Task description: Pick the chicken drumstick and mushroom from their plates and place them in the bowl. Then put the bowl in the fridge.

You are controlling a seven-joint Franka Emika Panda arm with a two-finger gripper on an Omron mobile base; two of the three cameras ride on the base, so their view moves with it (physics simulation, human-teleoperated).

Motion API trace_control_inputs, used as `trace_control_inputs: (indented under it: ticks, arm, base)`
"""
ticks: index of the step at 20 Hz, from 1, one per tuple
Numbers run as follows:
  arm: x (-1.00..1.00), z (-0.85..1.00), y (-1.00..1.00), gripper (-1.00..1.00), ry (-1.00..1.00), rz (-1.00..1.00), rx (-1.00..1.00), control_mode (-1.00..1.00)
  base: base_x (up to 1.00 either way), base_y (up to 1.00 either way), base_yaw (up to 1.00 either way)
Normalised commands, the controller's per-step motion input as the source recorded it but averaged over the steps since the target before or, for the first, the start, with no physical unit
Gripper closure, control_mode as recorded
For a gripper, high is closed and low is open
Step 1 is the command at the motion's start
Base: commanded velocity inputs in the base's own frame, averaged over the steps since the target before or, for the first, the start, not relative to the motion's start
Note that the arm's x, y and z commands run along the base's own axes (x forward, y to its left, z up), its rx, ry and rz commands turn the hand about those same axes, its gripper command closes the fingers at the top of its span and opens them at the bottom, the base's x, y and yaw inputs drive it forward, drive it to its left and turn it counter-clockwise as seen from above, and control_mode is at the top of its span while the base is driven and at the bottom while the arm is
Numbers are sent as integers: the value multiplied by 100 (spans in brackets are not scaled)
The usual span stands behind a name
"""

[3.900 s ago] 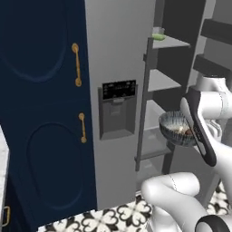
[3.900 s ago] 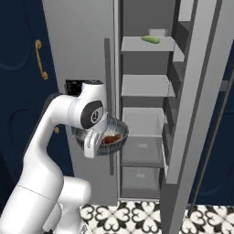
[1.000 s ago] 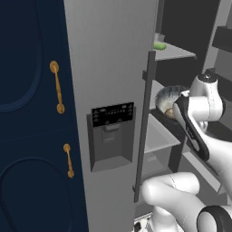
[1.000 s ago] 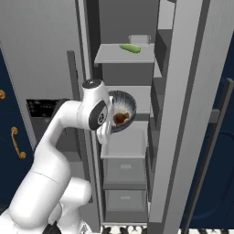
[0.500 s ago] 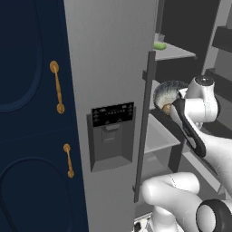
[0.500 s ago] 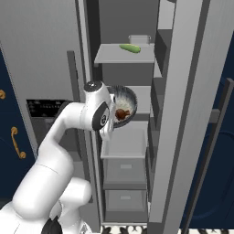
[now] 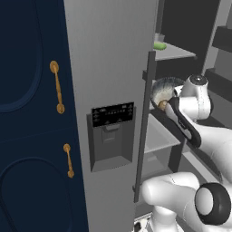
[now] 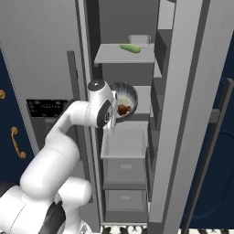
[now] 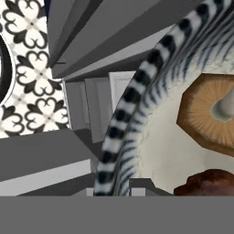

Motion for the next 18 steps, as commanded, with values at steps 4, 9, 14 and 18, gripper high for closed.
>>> trace_control_inputs:
  ticks: [4,9,14,18]
  arm:
    - [22,-13,0,100,-3,2,1,-100]
    - [30,-20,-1,100,0,1,0,-100]
    - [57,0,0,100,-2,0,0,-100]
    - [54,0,-2,100,-2,0,0,-100]
  base:
    - [0,0,0]
    - [0,0,0]
    - [0,0,0]
    - [0,0,0]
